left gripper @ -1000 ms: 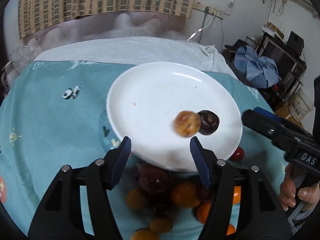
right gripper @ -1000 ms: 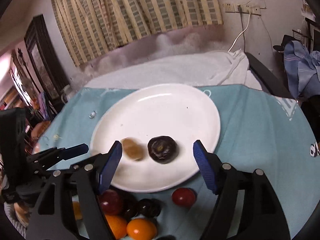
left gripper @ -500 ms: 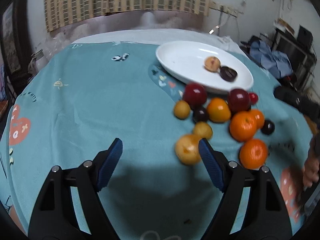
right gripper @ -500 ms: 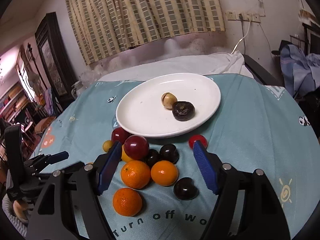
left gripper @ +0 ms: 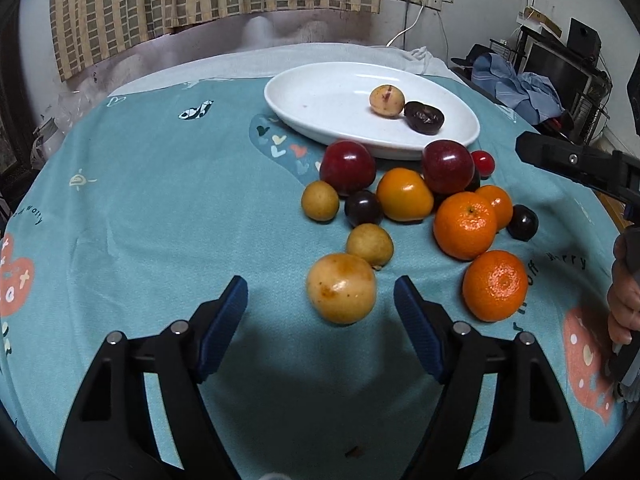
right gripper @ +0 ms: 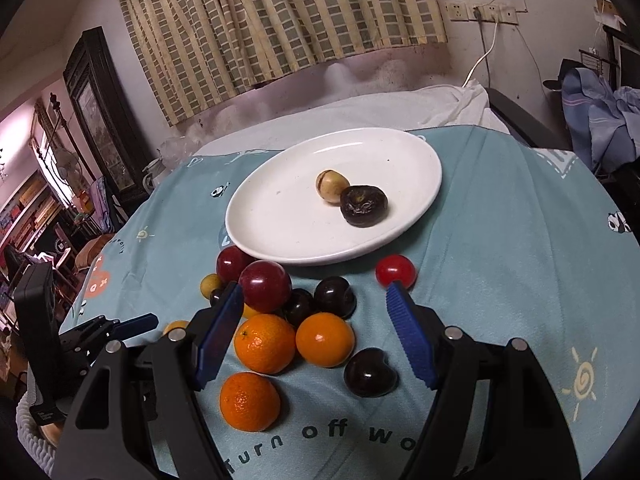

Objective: Organize fruits
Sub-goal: 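Grasp a yellow loquat with the left tool while the right tool grasps a red plum, then place the loquat and red plum on the plate, opening both tools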

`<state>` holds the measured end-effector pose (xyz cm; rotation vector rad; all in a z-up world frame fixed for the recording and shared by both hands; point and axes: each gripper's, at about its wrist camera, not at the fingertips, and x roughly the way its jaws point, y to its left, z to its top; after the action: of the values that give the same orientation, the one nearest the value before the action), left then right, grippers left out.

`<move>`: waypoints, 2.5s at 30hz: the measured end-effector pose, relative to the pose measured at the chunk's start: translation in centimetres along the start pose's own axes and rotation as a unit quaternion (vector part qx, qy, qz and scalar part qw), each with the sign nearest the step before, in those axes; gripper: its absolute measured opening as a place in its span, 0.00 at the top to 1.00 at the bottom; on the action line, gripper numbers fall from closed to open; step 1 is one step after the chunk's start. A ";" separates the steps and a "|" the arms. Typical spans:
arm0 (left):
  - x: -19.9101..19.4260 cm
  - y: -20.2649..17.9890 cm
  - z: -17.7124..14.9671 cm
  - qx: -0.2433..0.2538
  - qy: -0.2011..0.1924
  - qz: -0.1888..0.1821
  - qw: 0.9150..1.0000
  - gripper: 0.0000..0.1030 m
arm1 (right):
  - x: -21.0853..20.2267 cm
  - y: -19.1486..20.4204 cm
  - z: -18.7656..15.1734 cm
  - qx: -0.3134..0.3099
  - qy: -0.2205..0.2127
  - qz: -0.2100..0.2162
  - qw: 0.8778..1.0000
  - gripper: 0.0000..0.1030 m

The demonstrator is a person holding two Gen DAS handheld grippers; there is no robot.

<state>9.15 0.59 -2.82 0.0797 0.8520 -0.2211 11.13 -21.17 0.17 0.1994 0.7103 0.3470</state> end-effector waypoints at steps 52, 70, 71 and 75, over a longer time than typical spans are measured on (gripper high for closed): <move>0.1 -1.7 9.0 0.003 -0.041 -0.021 0.999 0.65 | 0.0 0.3 6.4 -0.007 -0.039 -0.012 0.999 0.61; 6.5 -0.7 12.1 -0.040 -0.017 -0.032 0.999 0.45 | 6.2 -4.6 9.1 0.071 -0.018 -0.002 0.997 0.37; 5.9 -0.4 11.9 -0.043 -0.021 -0.025 0.999 0.42 | 5.4 -4.2 8.9 0.070 -0.021 0.002 0.997 0.37; 3.2 1.0 10.2 -0.054 -0.039 -0.003 0.998 0.35 | 2.2 -2.7 8.2 0.052 -0.027 0.011 0.998 0.35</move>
<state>18.90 -0.56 1.48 -0.0315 0.7844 -0.1817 18.82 -23.33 4.16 0.3141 0.6734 0.3248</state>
